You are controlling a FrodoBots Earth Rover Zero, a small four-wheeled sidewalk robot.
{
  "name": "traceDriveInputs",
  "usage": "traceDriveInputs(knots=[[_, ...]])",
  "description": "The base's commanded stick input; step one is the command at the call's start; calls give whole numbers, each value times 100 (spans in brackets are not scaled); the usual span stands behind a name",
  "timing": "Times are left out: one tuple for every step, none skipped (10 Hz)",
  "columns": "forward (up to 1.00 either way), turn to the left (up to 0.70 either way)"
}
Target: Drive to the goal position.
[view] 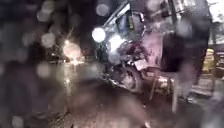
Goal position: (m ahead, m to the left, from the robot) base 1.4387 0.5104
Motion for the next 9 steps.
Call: traceDriveInputs(knots=[[70,0],[70,0],[70,0],[70,0],[70,0],[70,0],[61,5],[13,40],[0,70]])
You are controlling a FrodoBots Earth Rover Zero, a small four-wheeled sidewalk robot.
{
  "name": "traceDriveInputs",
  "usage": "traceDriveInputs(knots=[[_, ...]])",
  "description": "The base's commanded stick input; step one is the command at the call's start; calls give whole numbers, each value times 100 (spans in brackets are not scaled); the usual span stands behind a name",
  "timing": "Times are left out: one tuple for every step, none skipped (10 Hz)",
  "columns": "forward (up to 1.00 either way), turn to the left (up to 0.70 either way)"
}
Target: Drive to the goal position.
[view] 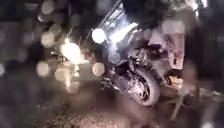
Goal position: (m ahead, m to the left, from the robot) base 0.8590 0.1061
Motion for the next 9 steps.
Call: traceDriveInputs(knots=[[0,70],[0,70],[0,70],[0,70],[0,70],[0,70],[0,70],[0,70],[0,70]])
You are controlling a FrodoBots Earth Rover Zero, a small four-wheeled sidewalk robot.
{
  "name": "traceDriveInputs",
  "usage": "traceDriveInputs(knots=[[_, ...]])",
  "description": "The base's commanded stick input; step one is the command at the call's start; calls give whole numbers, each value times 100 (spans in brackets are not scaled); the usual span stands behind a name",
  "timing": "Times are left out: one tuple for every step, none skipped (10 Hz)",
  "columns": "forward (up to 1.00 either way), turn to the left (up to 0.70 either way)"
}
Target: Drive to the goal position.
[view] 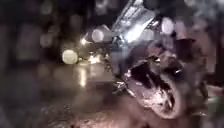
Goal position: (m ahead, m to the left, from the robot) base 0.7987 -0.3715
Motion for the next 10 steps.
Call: traceDriveInputs(knots=[[0,70],[0,70],[0,70],[0,70],[0,70],[0,70],[0,70],[0,70],[0,70],[0,70]])
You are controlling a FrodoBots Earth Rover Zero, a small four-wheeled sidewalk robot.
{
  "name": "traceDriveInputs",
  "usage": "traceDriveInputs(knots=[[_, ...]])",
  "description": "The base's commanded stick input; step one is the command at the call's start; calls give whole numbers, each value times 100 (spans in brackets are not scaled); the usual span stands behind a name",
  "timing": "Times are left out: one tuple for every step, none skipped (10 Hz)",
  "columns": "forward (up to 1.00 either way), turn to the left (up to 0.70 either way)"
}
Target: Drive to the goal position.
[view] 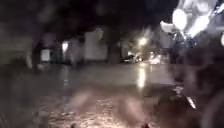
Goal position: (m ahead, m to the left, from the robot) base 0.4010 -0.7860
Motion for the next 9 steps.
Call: traceDriveInputs(knots=[[0,70],[0,70],[0,70],[0,70],[0,70],[0,70],[0,70],[0,70],[0,70]])
